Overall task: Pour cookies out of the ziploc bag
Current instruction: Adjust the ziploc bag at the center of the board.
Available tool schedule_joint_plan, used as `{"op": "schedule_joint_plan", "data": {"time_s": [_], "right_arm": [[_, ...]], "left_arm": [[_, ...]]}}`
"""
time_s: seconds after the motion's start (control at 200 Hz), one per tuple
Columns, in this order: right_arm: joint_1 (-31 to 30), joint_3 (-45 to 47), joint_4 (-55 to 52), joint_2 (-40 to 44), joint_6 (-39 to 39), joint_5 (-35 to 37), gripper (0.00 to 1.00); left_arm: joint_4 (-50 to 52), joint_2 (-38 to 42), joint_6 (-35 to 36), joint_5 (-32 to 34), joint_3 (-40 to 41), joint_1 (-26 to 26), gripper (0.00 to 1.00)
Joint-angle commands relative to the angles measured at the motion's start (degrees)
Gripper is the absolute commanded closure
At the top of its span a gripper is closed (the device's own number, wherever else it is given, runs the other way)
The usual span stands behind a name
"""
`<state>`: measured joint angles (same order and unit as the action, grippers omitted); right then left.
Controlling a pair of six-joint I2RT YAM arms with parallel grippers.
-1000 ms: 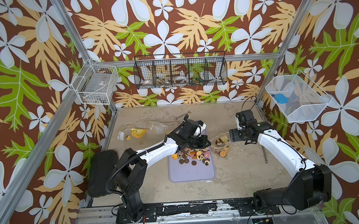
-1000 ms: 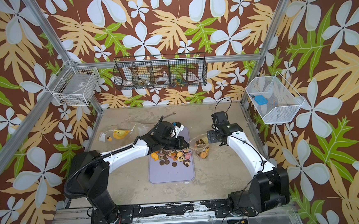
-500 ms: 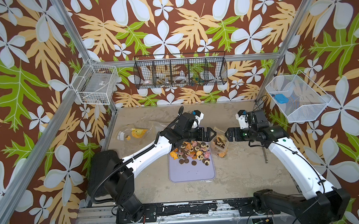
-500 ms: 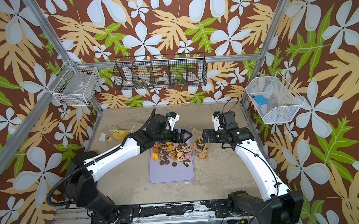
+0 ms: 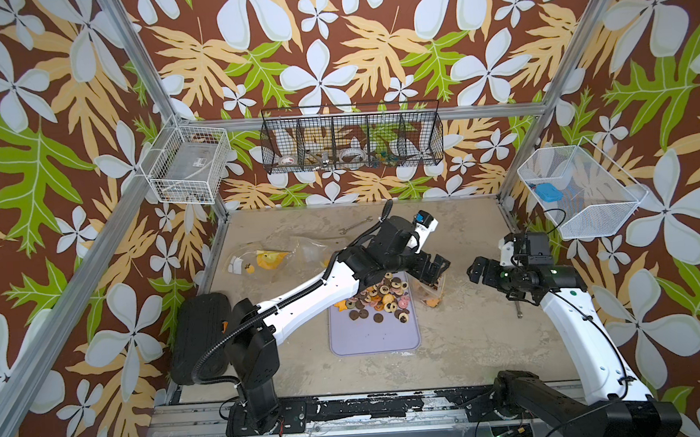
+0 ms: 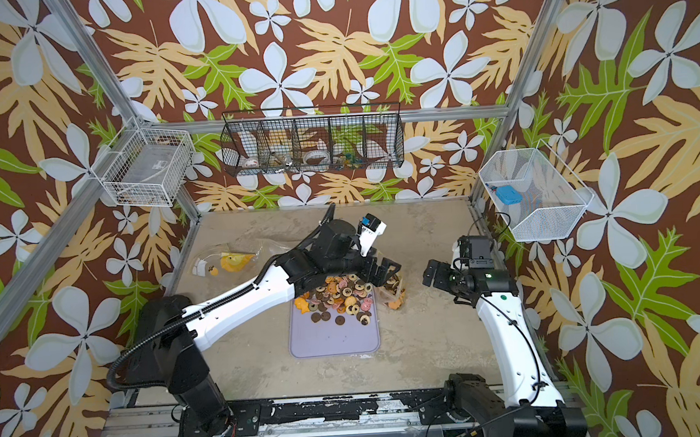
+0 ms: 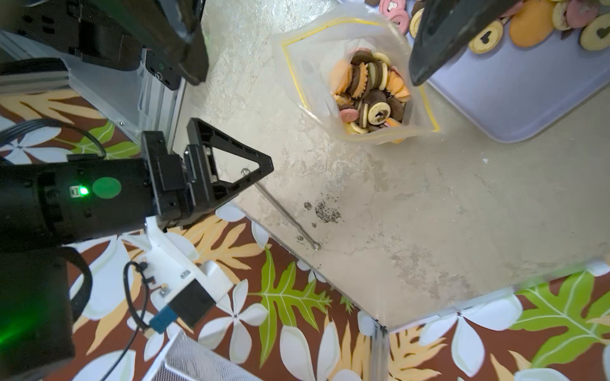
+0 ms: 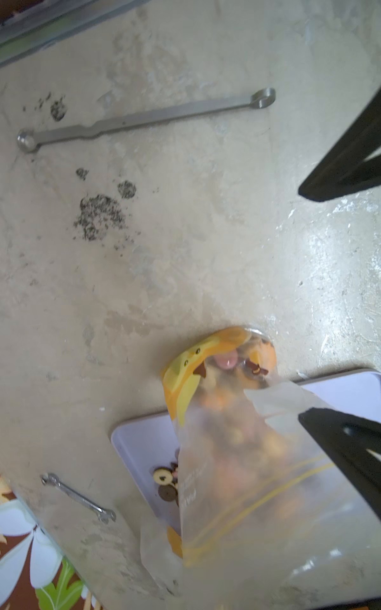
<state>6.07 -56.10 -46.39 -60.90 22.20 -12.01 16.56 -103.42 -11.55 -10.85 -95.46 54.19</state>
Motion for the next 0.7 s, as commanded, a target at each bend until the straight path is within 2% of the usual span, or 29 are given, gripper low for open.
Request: {"op": "schedule_joint_plan", "data": {"time_s": [0.0,0.075,0.17,0.215,0.28,0.3,0.31,0.335,0.345,0.35,0.36,0.365,0.38,0.54,0.696], "right_arm": [[0.69,0.54,0.24,0.95,-0.9,-1.09,0.0],[0.8,0.43,-0.04,0.9,-0.6,0.39,0.0],[0.8,0.2,-0.71,0.26,-0.41,1.88,0.01],[0.84,0.13,-0.41,0.06,-0.85,2.25,0.23],[0.8,-0.38,-0.35,-0.62,-1.44,2.86,0.72],[0.81,-0.64,-0.45,-1.06,-1.53,3.31,0.77],[0.82,-0.74,-0.45,-1.23,-1.58,3.53,0.77],[0.88,-0.94,-0.41,-1.82,-1.78,3.66,0.68],[0.88,-0.94,-0.31,-2.02,-1.86,3.66,0.57],[0.88,-0.99,-0.21,-2.2,-1.92,3.62,0.49],[0.88,-1.02,-0.13,-2.49,-2.12,3.47,0.18],[0.88,-0.94,-0.07,-2.65,-2.12,3.26,0.09],[0.9,-0.91,0.16,-3.17,-2.43,3.06,0.01],[0.88,-0.08,0.98,-9.08,-4.32,-1.35,0.0],[0.88,-0.13,1.73,-10.69,-4.98,-1.03,0.0]], "left_arm": [[10.29,-4.93,4.02,3.41,-6.96,1.89,0.04],[16.09,-8.98,3.82,5.0,-12.01,2.63,0.05],[17.73,-10.44,4.25,7.48,-12.53,3.83,0.05],[17.5,-10.31,4.03,7.92,-11.98,4.08,0.06],[17.28,-10.16,3.64,7.87,-11.36,4.12,0.06],[17.19,-10.07,3.6,7.82,-11.25,4.16,0.06],[17.15,-10.12,3.57,7.79,-11.2,4.21,0.06],[17.03,-10.05,3.68,7.7,-11.0,4.25,0.06],[16.98,-10.05,3.65,7.69,-10.94,4.19,0.06],[16.95,-10.01,3.73,7.65,-10.91,4.22,0.06],[16.87,-9.95,3.75,7.61,-10.85,4.29,0.06],[16.81,-9.91,3.78,7.56,-10.78,4.27,0.06],[16.65,-9.93,3.86,7.47,-10.6,4.3,0.06],[16.09,-10.44,5.4,7.91,-9.96,5.35,0.06],[15.93,-10.97,5.62,8.88,-8.72,5.98,0.06]]}}
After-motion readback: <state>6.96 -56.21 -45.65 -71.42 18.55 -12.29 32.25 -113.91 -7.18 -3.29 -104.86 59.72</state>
